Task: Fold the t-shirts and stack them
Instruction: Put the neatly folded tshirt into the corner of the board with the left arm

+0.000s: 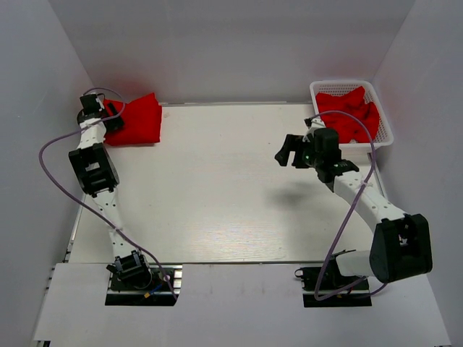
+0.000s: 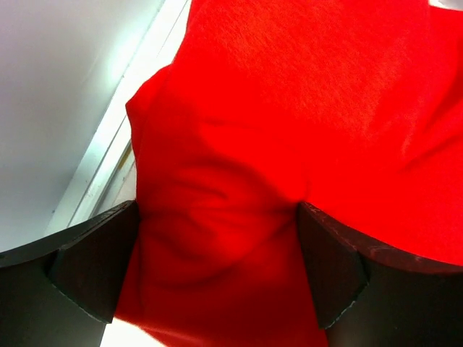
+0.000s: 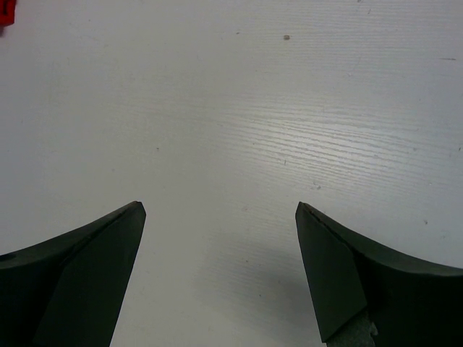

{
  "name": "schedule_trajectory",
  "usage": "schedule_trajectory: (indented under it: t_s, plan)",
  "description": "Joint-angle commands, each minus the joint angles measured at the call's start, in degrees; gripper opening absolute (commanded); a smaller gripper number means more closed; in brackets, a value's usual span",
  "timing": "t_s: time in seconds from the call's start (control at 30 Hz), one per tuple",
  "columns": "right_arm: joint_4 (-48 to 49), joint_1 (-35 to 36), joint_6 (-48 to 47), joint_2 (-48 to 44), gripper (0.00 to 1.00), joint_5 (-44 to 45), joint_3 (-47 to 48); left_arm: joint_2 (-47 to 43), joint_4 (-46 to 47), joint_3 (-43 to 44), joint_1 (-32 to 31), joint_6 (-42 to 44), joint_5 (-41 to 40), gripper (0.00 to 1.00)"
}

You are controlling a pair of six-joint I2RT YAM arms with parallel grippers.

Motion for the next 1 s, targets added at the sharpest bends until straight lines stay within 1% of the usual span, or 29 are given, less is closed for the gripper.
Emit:
schedule_trajectory:
  t_s: [0.0,0.1,0.13,0.2,0.23,0.27,0.33,0.37,0.43,0.47,0.5,0.53,0.57,0.6,0.63,0.67,0.7,0.73,0.77,0.8,0.83,0.87,0.9,0.93,0.97]
  plan:
    - [-1.89,0.03,-1.06,-4.35,0.9,-0.73,2.98,-9.53,-2.64,-0.89,0.34,-1.29,4.74,1.0]
    - [-2.42,-0.06,-1.15,-7.6,0.9,0.06,2.28,-14.55,-4.56,-0.36,-0.27,-1.83,4.75,1.0]
    - [-3.46,0.12,-1.67,-8.91,0.9,0.93,1.58,-18.22,-5.44,-0.36,-0.8,-1.83,4.14,1.0]
    - [-5.75,-0.14,-2.29,-8.84,0.9,2.69,1.93,-21.84,-8.25,-0.36,-2.55,0.01,4.83,1.0]
    - [-8.11,-0.15,-2.81,-8.57,0.9,3.48,2.36,-23.69,-8.26,-1.41,-3.26,0.02,5.8,1.0]
    - [-8.48,-0.06,-2.64,-8.14,0.9,3.92,2.02,-27.45,-8.96,-3.16,-3.96,-0.5,6.33,1.0]
    - [-7.96,-0.15,-2.12,-8.31,0.9,3.14,0.53,-31.07,-8.96,-4.92,-6.07,-2.34,6.33,1.0]
    - [-7.96,-0.06,-1.59,-8.83,0.9,2.0,-0.61,-34.83,-8.96,-7.02,-6.86,-3.57,7.29,1.0]
    - [-7.43,-0.06,-0.45,-10.41,0.9,0.68,-2.46,-39.06,-8.09,-10.54,-10.2,-7.08,8.44,1.0]
    - [-6.47,-0.14,0.34,-13.2,0.9,-0.02,-5.16,-41.44,-6.0,-15.86,-11.6,-8.49,9.31,1.0]
    - [-5.33,-0.15,1.39,-14.19,0.9,-0.46,-6.41,-46.68,-4.76,-19.22,-15.01,-10.77,9.84,1.0]
    - [-5.23,-0.06,1.57,-15.33,0.9,-0.38,-7.38,-49.6,-3.27,-23.09,-17.05,-11.92,9.85,1.0]
    - [-4.97,-0.14,2.27,-17.34,0.9,-0.12,-8.52,-52.59,-1.25,-32.09,-19.15,-12.8,9.85,1.0]
    - [-5.49,-0.15,2.63,-19.62,0.9,0.23,-11.31,-55.75,3.47,-37.14,-21.35,-14.9,9.85,1.0]
    - [-5.93,-0.23,2.63,-20.51,0.9,0.49,-12.21,-61.96,6.65,-42.32,-26.16,-14.92,9.85,1.0]
    - [-6.37,-0.23,2.72,-22.26,0.9,0.93,-13.61,-64.64,9.03,-51.6,-28.56,-15.53,9.85,1.0]
    - [-7.94,-0.23,2.81,-23.85,0.9,1.63,-15.11,-66.92,11.49,-55.69,-30.93,-16.06,8.72,1.0]
    - [-8.39,-0.32,2.81,-25.69,0.9,1.99,-16.34,-68.77,11.51,-59.21,-35.22,-16.06,6.79,1.0]
    - [-8.92,-0.15,3.24,-26.41,0.9,2.43,-17.14,-71.4,11.51,-64.82,-37.09,-16.59,5.64,1.0]
    - [-9.36,-0.23,3.33,-29.28,0.9,2.43,-18.71,-72.39,10.56,-67.4,-38.93,-16.59,4.67,1.0]
    - [-9.45,-0.23,3.42,-30.27,0.9,2.43,-20.55,-73.18,9.76,-69.6,-40.52,-17.55,3.01,1.0]
    - [-9.45,-0.23,3.86,-31.24,0.9,2.52,-21.44,-74.06,9.76,-73.97,-43.32,-17.56,2.99,1.0]
    - [-9.28,-0.23,4.47,-32.12,0.9,2.34,-22.41,-75.98,9.76,-76.1,-44.82,-17.56,1.25,1.0]
    - [-9.53,-0.32,4.65,-35.0,0.9,2.52,-24.77,-77.13,9.23,-79.6,-45.88,-17.56,0.37,1.0]
    - [-9.71,-0.41,4.91,-35.81,0.9,2.69,-25.57,-78.27,8.62,-81.03,-47.63,-17.56,-0.86,1.0]
